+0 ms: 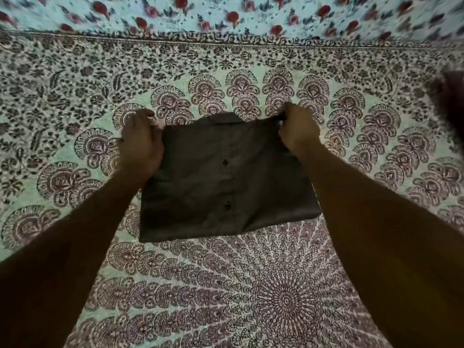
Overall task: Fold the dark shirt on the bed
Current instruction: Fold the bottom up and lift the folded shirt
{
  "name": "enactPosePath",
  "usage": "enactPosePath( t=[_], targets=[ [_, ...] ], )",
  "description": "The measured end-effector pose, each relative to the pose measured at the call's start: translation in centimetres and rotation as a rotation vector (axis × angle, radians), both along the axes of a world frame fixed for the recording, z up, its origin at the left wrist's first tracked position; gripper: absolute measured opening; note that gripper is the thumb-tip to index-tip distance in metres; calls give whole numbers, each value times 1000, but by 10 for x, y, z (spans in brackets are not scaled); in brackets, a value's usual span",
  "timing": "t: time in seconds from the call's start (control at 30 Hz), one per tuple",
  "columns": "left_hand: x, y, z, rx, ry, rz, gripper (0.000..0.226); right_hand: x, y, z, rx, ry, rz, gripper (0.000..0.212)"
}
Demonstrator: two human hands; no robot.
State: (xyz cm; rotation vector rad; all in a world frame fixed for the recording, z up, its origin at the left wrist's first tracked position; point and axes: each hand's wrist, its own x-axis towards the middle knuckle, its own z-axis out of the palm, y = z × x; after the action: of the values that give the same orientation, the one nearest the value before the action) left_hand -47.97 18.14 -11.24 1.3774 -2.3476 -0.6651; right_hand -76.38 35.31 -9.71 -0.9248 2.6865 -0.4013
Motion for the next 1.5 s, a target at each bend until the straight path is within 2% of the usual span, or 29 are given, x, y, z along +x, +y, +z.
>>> enactPosePath(
  t=[0.07,0.13,0.17,0.23,0.3,0.4,0.5,0.63,0.7,0.8,0.87,0.9,0.97,1.03,1.1,1.17,1.27,1.4,1.47,1.5],
  targets=[
    [7,24,0,-110,-84,32,50,24,8,4,-33,162,13,48],
    [17,65,2,-173,-102,-67,51,63,25,1,-159,272,72,50],
    [22,84,-1,-185,-164,-150,54,85,36,-5,-176,273,138,49],
    [28,104,-24,-187,-307,-288,63,119,59,-24,-71,179,317,55],
    [26,106,-43,-199,-380,-308,69,129,77,-48,61,141,405,65],
    [17,100,-57,-215,-397,-290,74,108,79,-66,76,167,283,79],
    [13,95,-61,-197,-378,-260,77,92,70,-66,81,161,149,82],
    [11,91,-58,-177,-418,-267,77,94,63,-64,90,130,91,85],
    [10,87,-53,-109,-427,-283,78,92,59,-57,131,66,95,86],
    [9,73,-38,120,-431,-352,84,85,50,-35,292,-82,152,88],
    [11,67,-24,233,-389,-365,85,86,42,-19,391,-125,163,90],
    [16,69,-16,232,-337,-304,84,92,37,-12,393,-100,160,89],
    [31,87,0,172,-236,-30,81,115,26,2,255,13,178,80],
    [49,112,4,239,-223,283,86,145,17,8,50,81,281,57],
    [67,136,-4,388,-299,419,99,171,5,2,-22,-71,402,35],
    [75,145,-10,506,-206,448,91,191,-7,-5,5,-248,383,28],
    [73,139,-6,676,78,490,53,203,-28,3,-16,-371,216,63],
    [67,141,14,667,295,316,23,205,-50,35,109,-478,216,96],
    [63,151,20,763,344,199,16,207,-55,41,202,-477,257,102],
    [61,156,20,805,358,138,18,207,-57,39,234,-451,285,97]
  ],
)
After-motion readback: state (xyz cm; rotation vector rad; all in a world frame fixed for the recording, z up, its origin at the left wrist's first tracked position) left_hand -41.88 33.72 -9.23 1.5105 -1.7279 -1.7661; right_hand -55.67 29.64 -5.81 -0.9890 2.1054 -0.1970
